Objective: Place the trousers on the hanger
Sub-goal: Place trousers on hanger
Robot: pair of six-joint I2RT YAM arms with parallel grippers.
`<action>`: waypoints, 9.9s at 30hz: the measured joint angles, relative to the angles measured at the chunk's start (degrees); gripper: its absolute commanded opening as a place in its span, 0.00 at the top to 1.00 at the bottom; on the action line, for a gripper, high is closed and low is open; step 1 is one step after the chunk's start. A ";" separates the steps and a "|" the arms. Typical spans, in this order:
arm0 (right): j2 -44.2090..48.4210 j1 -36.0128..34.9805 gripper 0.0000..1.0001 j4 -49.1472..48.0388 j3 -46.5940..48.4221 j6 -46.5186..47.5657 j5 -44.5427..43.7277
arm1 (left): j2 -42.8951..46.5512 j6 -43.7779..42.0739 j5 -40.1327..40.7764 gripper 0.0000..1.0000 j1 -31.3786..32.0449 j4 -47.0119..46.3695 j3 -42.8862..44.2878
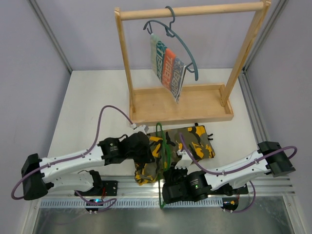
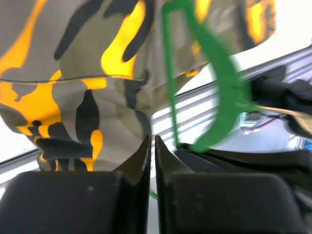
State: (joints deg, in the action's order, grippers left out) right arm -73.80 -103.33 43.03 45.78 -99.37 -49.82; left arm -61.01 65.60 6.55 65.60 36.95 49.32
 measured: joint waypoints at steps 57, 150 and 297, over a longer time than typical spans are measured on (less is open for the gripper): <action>-7.37 -0.20 0.96 2.62 7.39 7.13 -1.36 | 10.54 -3.08 -2.10 0.40 2.12 -30.88 -23.02; -3.19 25.73 0.96 -62.55 -21.86 24.24 21.03 | 24.59 -1.53 0.81 1.00 2.51 -28.20 -29.42; 25.03 41.99 0.96 -20.59 -15.47 44.37 32.85 | 16.92 22.73 32.52 1.00 6.03 13.42 -11.54</action>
State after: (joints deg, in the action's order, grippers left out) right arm -48.77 -61.34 22.44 30.30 -55.00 -16.97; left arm -44.10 88.33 39.07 71.64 50.37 37.78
